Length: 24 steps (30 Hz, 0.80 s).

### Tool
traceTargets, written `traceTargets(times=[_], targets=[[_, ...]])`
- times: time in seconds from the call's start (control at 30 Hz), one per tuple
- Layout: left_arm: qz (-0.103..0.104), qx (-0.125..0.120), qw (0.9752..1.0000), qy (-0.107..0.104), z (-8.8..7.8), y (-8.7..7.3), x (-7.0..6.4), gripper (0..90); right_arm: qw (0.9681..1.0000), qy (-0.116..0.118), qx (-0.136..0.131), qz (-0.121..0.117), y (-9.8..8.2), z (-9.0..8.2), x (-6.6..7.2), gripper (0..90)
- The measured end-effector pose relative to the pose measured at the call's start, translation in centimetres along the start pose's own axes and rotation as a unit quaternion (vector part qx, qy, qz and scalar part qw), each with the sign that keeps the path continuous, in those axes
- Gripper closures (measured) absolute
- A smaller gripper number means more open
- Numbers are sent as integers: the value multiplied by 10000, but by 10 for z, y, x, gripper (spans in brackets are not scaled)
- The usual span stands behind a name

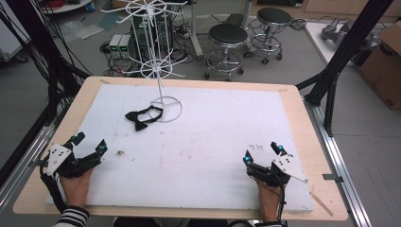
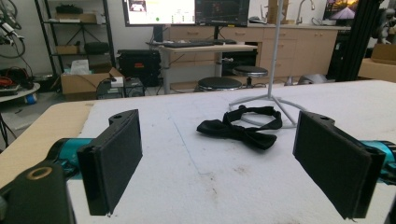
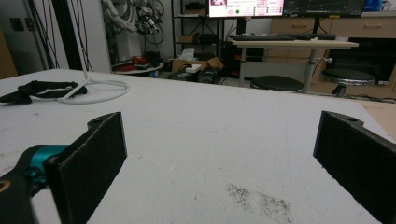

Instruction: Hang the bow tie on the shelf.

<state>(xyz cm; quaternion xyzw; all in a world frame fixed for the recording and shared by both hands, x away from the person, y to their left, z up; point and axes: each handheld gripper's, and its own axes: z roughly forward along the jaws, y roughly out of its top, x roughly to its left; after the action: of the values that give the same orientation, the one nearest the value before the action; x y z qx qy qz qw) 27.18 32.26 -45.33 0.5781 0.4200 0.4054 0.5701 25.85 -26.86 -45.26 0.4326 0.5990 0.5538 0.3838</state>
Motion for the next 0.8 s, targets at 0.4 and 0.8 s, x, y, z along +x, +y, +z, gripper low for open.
traceTargets(times=[0.4,0.8], targets=[[-34,107,9999,24,2,1,0,159,10000,-16,-10,6,0,0,0,15],[-326,555,9979,36,8,5,8,158,10000,-25,7,36,0,0,0,16]])
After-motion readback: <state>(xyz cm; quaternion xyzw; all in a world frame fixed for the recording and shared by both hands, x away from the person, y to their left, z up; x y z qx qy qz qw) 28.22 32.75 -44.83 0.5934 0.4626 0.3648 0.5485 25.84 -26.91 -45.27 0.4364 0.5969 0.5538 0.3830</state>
